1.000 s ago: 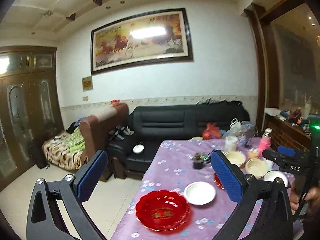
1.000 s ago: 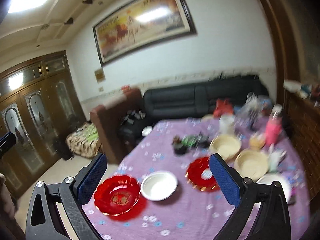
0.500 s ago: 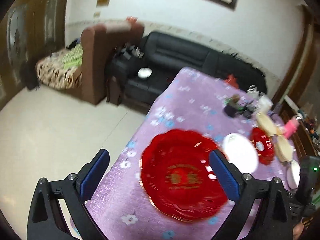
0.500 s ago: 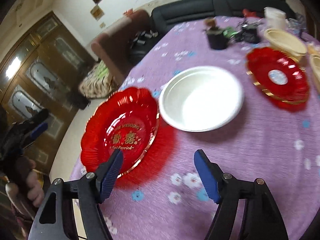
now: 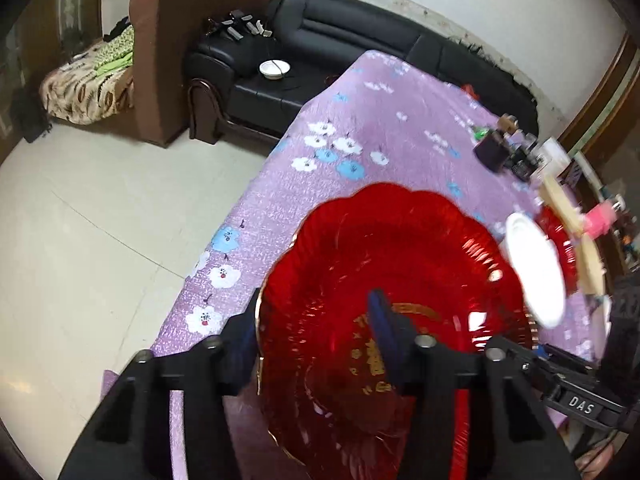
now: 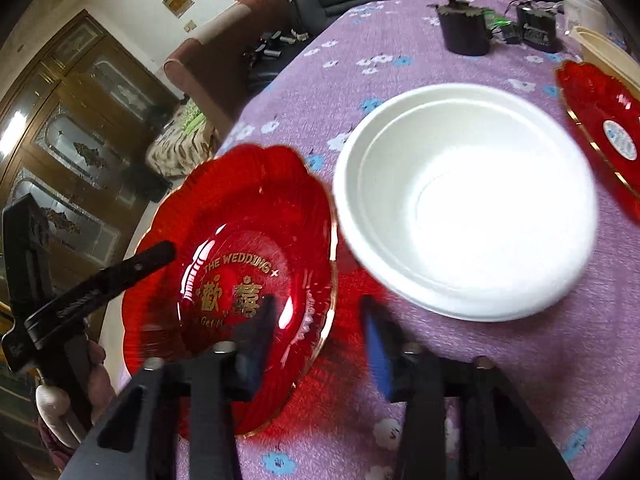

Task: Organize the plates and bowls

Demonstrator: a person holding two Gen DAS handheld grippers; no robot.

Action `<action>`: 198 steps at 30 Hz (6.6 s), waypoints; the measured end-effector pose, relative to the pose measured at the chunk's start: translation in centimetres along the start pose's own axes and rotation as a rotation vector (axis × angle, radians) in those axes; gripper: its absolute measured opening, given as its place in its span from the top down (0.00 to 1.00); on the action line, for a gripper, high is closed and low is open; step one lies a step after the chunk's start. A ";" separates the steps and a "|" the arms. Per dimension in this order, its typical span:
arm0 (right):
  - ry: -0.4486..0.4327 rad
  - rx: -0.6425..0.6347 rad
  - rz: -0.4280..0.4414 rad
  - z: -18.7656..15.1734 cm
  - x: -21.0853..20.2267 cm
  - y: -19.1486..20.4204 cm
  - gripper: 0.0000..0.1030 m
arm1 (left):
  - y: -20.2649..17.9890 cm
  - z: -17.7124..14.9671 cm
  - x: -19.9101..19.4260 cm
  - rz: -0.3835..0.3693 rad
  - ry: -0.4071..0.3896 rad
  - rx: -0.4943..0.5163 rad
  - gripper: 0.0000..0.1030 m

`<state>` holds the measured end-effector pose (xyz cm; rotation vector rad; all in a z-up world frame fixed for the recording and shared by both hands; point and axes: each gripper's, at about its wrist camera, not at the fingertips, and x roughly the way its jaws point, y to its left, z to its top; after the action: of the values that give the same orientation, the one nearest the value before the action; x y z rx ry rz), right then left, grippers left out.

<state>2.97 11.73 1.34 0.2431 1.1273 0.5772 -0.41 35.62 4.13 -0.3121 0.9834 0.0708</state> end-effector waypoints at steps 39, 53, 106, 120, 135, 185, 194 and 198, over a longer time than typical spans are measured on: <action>-0.034 0.017 -0.042 -5.1 -5.8 -5.7 0.84 | -8.3 -5.2 -1.7 0.044 -0.011 0.059 0.72; -0.140 0.061 0.070 -5.0 -9.5 -8.0 0.56 | -5.0 -5.0 -6.8 0.025 -0.070 0.045 0.53; -0.172 -0.033 0.011 -3.8 -8.8 -2.1 0.83 | -13.2 -2.4 -3.5 -0.013 0.077 0.175 0.87; -0.122 -0.118 -0.048 -5.6 -6.6 -0.3 0.78 | -9.9 -5.6 -3.1 -0.005 0.091 0.054 0.52; -0.315 -0.022 -0.038 -6.4 -14.8 -4.8 0.73 | -17.4 -6.7 -9.1 0.112 -0.148 0.260 0.36; -0.300 0.362 -0.191 2.9 -18.3 -23.5 0.42 | -33.0 5.0 1.8 -0.042 0.037 0.305 0.09; -0.222 0.446 -0.220 4.8 -13.3 -26.8 0.62 | -35.6 6.1 10.7 -0.023 0.160 0.311 0.09; -0.241 0.446 -0.229 5.1 -12.9 -27.2 0.66 | -36.1 6.2 13.4 -0.004 0.195 0.315 0.13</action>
<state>12.12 -17.39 0.97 0.5450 1.0209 0.0828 19.21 1.94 4.47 -0.0308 1.1687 -0.1198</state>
